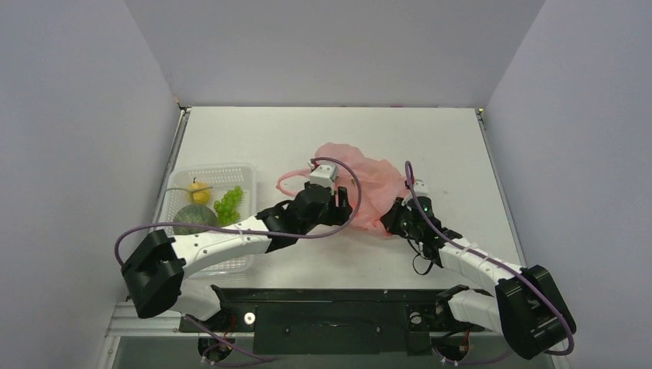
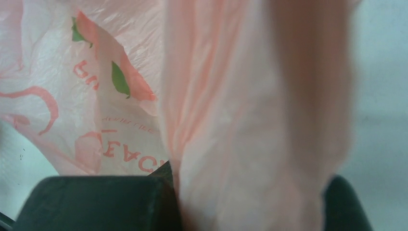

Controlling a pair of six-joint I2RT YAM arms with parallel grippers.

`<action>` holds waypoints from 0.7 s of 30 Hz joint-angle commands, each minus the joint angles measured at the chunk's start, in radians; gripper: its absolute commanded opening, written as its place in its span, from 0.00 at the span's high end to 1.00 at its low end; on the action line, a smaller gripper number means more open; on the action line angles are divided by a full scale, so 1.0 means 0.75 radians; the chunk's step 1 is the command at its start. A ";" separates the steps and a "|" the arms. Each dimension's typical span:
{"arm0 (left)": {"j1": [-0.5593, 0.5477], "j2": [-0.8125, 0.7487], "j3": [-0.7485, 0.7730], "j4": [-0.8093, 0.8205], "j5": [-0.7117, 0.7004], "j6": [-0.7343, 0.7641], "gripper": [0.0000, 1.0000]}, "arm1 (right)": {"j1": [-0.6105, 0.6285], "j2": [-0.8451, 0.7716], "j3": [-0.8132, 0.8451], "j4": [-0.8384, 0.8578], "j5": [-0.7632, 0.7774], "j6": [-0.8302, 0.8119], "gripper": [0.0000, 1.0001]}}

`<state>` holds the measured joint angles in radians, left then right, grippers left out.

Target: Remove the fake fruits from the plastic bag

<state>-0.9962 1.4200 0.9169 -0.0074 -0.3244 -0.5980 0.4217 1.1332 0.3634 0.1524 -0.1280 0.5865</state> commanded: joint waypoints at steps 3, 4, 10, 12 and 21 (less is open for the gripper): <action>-0.054 0.249 0.202 0.210 -0.053 0.088 0.43 | 0.016 -0.193 -0.105 0.118 0.081 0.105 1.00; -0.054 0.272 0.216 0.217 -0.051 0.095 0.43 | 0.020 -0.212 -0.128 0.114 0.089 0.111 1.00; -0.029 0.451 0.267 0.310 -0.013 0.092 0.46 | 0.017 -0.335 -0.177 0.062 0.226 0.145 0.97; -0.006 0.495 0.286 0.318 0.028 0.075 0.47 | 0.017 -0.342 -0.130 -0.016 0.276 0.119 0.84; 0.135 0.547 0.262 0.497 0.230 -0.031 0.46 | 0.023 -0.225 0.182 -0.311 0.524 -0.037 0.28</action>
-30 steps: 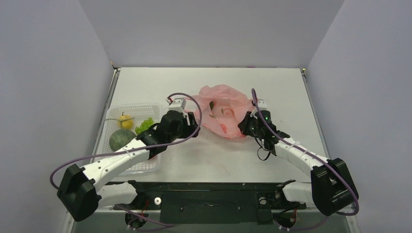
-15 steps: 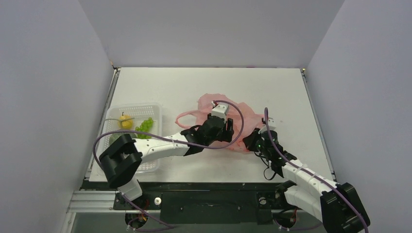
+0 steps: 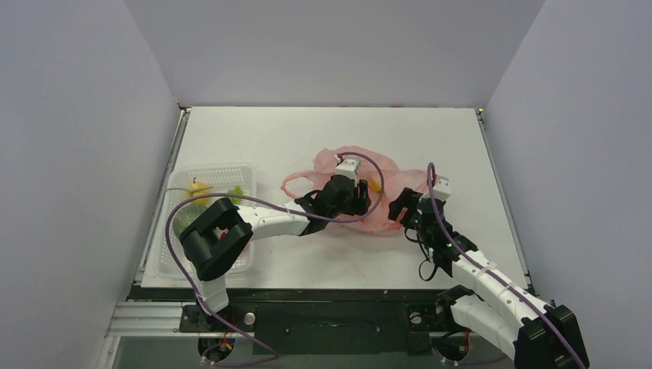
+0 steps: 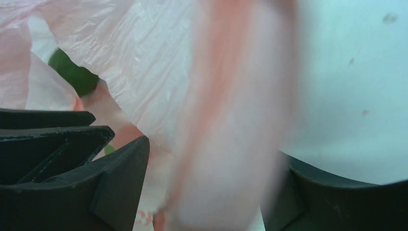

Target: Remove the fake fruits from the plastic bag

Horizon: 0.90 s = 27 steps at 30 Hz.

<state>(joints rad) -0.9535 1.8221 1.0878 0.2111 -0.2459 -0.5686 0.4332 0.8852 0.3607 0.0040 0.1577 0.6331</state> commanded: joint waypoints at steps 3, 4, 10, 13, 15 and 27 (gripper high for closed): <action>0.110 0.070 0.063 0.265 0.183 -0.081 0.46 | 0.018 0.238 0.310 -0.150 0.154 -0.158 0.26; 0.113 0.085 0.080 0.274 0.187 -0.080 0.46 | 0.019 0.261 0.328 -0.160 0.162 -0.175 0.27; 0.108 0.240 0.209 0.331 0.142 -0.037 0.45 | 0.005 0.285 0.342 -0.117 0.182 -0.185 0.98; 0.084 0.303 0.279 0.347 0.076 0.009 0.45 | 0.003 0.212 0.299 -0.099 0.173 -0.160 1.00; 0.073 0.340 0.306 0.365 0.010 0.014 0.45 | -0.002 0.159 0.263 -0.079 0.172 -0.161 1.00; 0.068 0.498 0.448 0.438 -0.099 -0.104 0.42 | -0.043 0.104 0.217 -0.057 0.052 -0.165 1.00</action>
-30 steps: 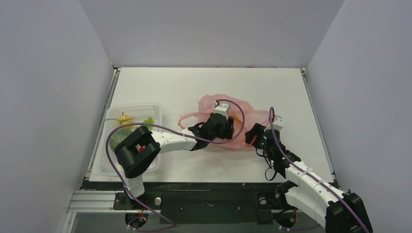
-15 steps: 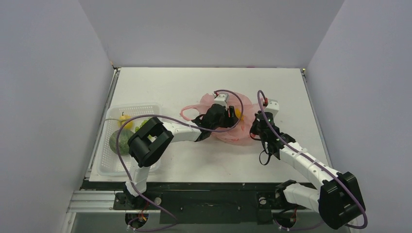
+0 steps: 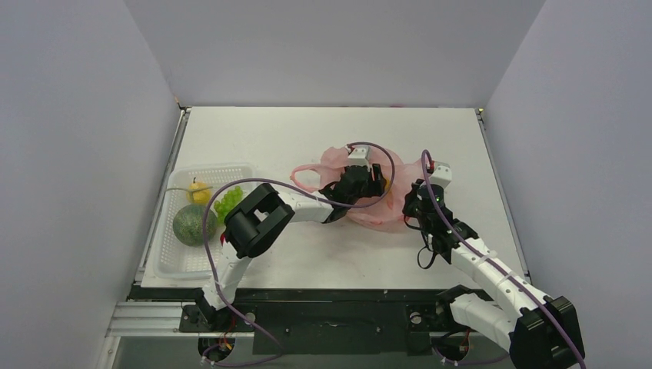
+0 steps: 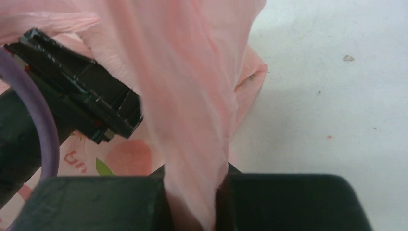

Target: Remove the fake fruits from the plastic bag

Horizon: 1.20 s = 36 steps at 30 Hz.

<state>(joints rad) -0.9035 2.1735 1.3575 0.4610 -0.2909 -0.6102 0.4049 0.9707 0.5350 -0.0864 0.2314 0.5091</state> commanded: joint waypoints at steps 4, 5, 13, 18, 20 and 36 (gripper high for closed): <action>0.002 0.053 0.087 0.178 0.005 -0.071 0.38 | -0.006 -0.003 -0.019 0.075 -0.071 -0.003 1.00; 0.002 0.062 0.087 0.198 0.016 -0.074 0.38 | -0.006 -0.004 -0.019 0.076 -0.077 -0.004 1.00; -0.007 0.114 0.097 0.286 0.036 -0.075 0.28 | -0.006 -0.002 -0.026 0.083 -0.107 -0.009 1.00; -0.008 0.237 0.211 0.265 0.037 -0.081 0.23 | -0.006 -0.019 -0.038 0.078 -0.129 0.004 1.00; -0.013 0.283 0.266 0.248 0.031 -0.101 0.22 | -0.006 -0.020 -0.036 0.072 -0.136 0.004 1.00; -0.006 0.119 0.180 0.190 0.034 0.023 0.87 | -0.007 -0.076 -0.080 0.046 -0.108 -0.036 1.00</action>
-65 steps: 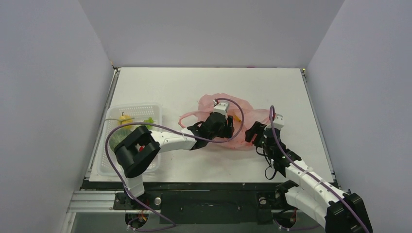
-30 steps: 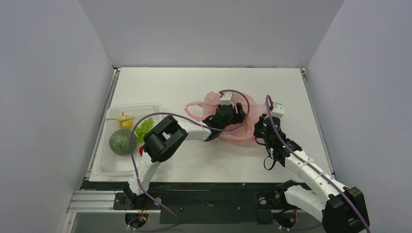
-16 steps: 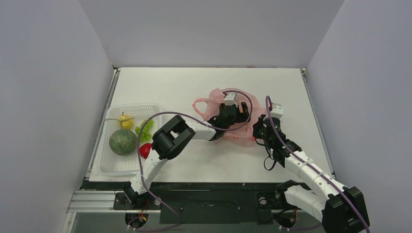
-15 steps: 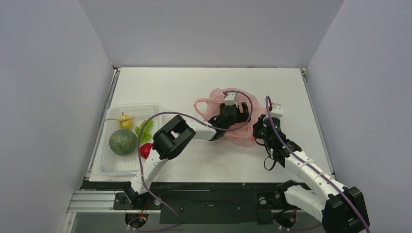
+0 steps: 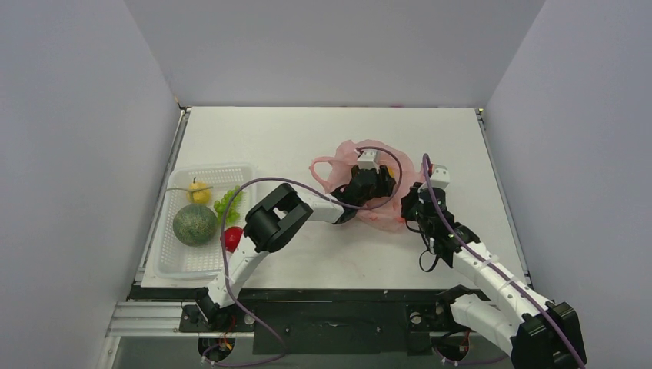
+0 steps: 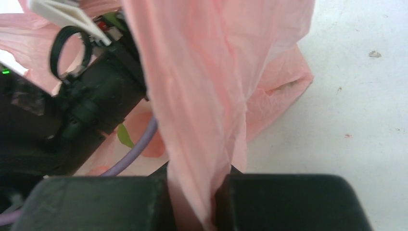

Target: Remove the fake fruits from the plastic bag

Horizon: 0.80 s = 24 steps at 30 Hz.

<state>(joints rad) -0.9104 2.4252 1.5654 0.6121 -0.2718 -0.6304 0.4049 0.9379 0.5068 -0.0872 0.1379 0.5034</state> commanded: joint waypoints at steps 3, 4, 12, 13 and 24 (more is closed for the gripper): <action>-0.007 -0.359 -0.201 -0.050 0.025 0.033 0.95 | -0.011 -0.045 -0.087 0.077 0.007 -0.019 1.00; -0.015 -0.388 -0.257 -0.052 0.018 0.031 0.97 | -0.010 -0.044 -0.091 0.083 0.000 -0.016 1.00; -0.040 -0.649 -0.462 -0.150 0.002 0.049 1.00 | -0.014 -0.123 -0.140 0.098 -0.010 -0.001 1.00; -0.043 -0.684 -0.478 -0.158 0.007 0.045 1.00 | -0.015 -0.147 -0.139 0.088 -0.010 -0.005 1.00; -0.106 -1.069 -0.806 -0.471 0.131 -0.060 1.00 | -0.021 -0.195 -0.124 0.087 -0.004 -0.020 1.00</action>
<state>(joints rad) -0.9764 1.7844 1.0519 0.3519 -0.2165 -0.6285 0.3977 0.7982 0.4038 -0.0605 0.1303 0.4999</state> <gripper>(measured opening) 0.491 0.005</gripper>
